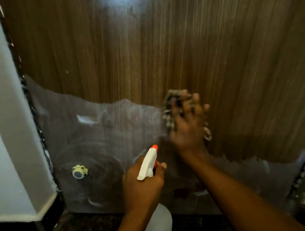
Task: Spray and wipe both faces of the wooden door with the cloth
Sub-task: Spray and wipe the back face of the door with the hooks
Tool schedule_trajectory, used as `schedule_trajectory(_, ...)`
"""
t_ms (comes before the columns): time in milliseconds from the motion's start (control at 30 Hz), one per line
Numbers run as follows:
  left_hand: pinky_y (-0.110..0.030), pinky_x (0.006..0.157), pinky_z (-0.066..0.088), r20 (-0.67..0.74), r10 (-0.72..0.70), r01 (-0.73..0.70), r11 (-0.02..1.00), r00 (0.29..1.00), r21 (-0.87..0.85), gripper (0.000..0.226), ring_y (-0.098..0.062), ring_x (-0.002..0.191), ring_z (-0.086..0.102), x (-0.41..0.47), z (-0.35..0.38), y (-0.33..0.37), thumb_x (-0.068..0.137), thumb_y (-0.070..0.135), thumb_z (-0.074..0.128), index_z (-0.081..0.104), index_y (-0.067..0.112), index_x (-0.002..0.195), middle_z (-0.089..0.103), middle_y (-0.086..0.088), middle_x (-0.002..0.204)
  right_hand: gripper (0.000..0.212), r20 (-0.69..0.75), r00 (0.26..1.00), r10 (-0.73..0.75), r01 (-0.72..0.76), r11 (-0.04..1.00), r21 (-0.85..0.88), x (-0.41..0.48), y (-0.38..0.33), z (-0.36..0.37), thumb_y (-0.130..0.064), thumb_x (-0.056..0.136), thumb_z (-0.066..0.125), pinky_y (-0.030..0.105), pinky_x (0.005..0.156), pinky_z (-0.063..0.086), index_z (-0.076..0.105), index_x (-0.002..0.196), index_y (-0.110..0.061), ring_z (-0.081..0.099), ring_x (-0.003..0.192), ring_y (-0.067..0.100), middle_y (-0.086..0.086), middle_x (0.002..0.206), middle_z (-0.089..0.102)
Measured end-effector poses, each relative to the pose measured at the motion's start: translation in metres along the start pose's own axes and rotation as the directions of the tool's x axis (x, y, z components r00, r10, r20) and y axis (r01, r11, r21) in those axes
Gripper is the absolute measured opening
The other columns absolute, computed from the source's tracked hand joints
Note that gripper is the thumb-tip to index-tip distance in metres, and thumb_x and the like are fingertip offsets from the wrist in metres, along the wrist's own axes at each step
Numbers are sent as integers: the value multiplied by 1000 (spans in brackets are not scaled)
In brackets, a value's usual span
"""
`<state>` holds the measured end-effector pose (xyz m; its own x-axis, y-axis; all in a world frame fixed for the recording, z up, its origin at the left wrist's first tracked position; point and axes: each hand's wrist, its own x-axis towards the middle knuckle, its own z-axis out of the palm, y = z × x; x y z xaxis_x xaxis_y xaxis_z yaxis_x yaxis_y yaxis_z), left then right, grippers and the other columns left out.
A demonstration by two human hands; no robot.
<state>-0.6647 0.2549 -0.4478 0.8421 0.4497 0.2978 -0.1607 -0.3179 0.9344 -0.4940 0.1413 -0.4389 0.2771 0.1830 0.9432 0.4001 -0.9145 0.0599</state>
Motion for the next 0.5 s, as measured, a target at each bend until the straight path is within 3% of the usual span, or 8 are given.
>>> schedule_trajectory(100,-41,77,56,-34,-51,51,999,998,-6,32,-18,78,65,-6,-15,-6,76,21,76,50,41,74,59,16,74,73,132,931,-341,346,938,-14,-40,-19,11,-36,88,68,57,119,5,34,151,-23,16,149,35,8,161,21)
schedule_trajectory(200,-46,80,55,-40,-68,68,998,997,2,26,-21,79,67,-5,-29,-7,77,23,75,54,38,81,63,13,76,73,205,858,-471,490,870,-53,-86,18,8,-32,87,69,53,120,13,37,153,-26,17,151,29,3,163,24)
schedule_trajectory(300,-46,75,56,-87,-83,81,996,993,-23,23,-21,71,68,3,-49,-7,75,24,76,57,36,70,67,2,73,69,159,901,-404,415,909,-41,-80,28,-4,-31,87,61,55,117,19,38,152,-28,22,150,30,4,161,30)
schedule_trajectory(400,-41,74,56,-103,-73,72,997,992,-14,12,-17,69,65,11,-65,-7,77,26,74,63,24,76,66,0,70,58,59,982,-181,182,983,-21,-40,-8,-8,-41,94,44,57,119,9,40,149,-21,23,146,38,11,159,31)
schedule_trajectory(500,-25,66,46,-132,-92,87,995,987,-50,18,-6,67,59,26,-83,1,77,25,75,57,29,76,60,10,69,60,-60,996,-71,71,997,8,9,-57,1,-43,95,53,57,120,2,42,150,-19,16,150,36,11,159,30)
